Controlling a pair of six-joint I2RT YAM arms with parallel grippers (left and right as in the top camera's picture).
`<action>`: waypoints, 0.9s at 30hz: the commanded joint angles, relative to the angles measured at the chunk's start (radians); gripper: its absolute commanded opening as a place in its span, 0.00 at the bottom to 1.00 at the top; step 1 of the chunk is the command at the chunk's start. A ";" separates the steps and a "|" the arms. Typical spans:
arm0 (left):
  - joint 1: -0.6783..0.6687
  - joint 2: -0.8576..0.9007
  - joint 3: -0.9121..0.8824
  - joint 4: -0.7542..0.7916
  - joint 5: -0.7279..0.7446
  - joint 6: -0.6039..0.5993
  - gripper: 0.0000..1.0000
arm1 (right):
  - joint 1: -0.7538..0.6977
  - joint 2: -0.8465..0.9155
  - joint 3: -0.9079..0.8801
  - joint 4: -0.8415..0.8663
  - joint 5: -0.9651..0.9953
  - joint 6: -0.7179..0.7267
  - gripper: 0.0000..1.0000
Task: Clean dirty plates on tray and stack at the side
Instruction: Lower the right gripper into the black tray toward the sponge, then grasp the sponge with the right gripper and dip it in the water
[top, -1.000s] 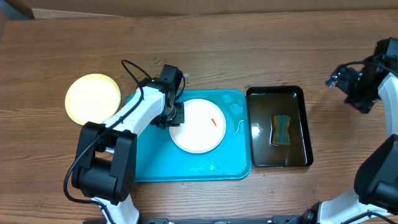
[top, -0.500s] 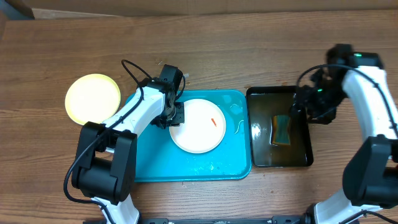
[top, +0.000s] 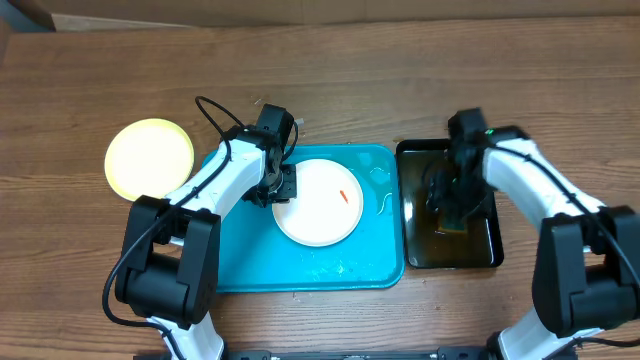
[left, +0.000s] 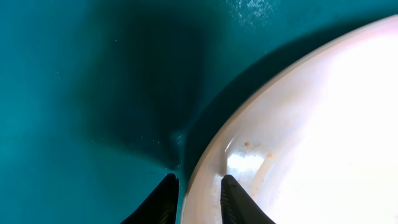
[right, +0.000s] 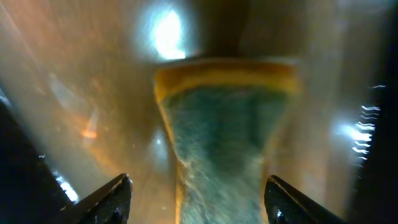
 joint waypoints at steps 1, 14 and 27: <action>-0.007 0.002 -0.008 0.001 -0.010 0.015 0.25 | 0.010 -0.007 -0.066 0.055 0.017 0.011 0.70; -0.007 0.002 -0.008 0.001 -0.010 0.015 0.26 | 0.000 -0.007 -0.057 0.037 0.017 0.006 0.66; -0.007 0.002 -0.008 0.001 -0.010 0.015 0.27 | -0.002 -0.007 -0.039 0.108 0.036 0.008 0.63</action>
